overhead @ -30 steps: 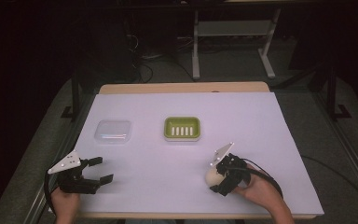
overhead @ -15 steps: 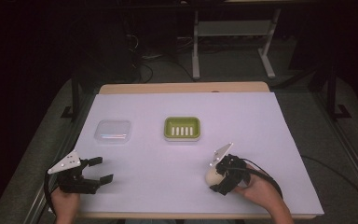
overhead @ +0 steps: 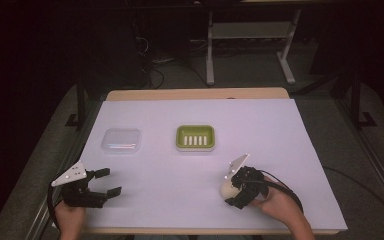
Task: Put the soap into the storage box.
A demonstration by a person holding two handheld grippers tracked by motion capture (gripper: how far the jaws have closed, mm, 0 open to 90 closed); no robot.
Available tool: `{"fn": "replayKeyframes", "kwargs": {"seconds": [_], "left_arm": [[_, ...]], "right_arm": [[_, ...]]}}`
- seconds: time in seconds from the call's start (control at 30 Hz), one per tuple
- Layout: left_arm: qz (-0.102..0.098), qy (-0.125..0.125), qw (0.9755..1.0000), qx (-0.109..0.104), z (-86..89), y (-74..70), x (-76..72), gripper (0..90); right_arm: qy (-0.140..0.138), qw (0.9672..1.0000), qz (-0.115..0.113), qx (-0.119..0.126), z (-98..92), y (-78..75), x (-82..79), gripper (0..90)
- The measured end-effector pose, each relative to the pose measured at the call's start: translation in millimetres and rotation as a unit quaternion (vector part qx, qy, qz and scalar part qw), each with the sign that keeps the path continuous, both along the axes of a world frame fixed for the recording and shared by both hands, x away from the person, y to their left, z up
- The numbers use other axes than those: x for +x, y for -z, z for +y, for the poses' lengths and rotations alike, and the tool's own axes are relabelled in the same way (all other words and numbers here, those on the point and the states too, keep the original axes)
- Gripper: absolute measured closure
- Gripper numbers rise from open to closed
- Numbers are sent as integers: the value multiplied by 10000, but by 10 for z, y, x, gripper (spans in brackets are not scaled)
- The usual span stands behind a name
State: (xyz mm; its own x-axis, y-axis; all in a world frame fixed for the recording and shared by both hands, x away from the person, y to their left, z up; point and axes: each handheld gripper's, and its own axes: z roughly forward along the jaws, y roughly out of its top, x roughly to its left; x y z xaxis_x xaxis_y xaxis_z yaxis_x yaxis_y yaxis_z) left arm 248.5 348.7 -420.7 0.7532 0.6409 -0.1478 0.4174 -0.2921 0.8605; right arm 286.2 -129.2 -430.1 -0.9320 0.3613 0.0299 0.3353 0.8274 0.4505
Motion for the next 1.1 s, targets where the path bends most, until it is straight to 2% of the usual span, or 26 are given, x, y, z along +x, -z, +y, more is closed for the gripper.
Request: {"fn": "replayKeyframes", "kwargs": {"seconds": [0.13, 0.33, 0.47, 1.1], "left_arm": [[3, -23, 10000, -21, 2, 2, -4, 132], [0, -47, 10000, -49, 4, 1, -4, 132], [7, -49, 10000, -48, 10, -2, -5, 132], [1, -91, 9999, -113, 33, 0, -5, 132]], "right_arm": [[-68, 9999, -78, -60, 12, -8, -6, 243], [-85, 9999, -43, -96, 15, -34, 5, 244], [-91, 9999, -48, 81, 15, -102, 42, 245], [-293, 9988, 128, 366, 164, -235, 265, 245]]}}
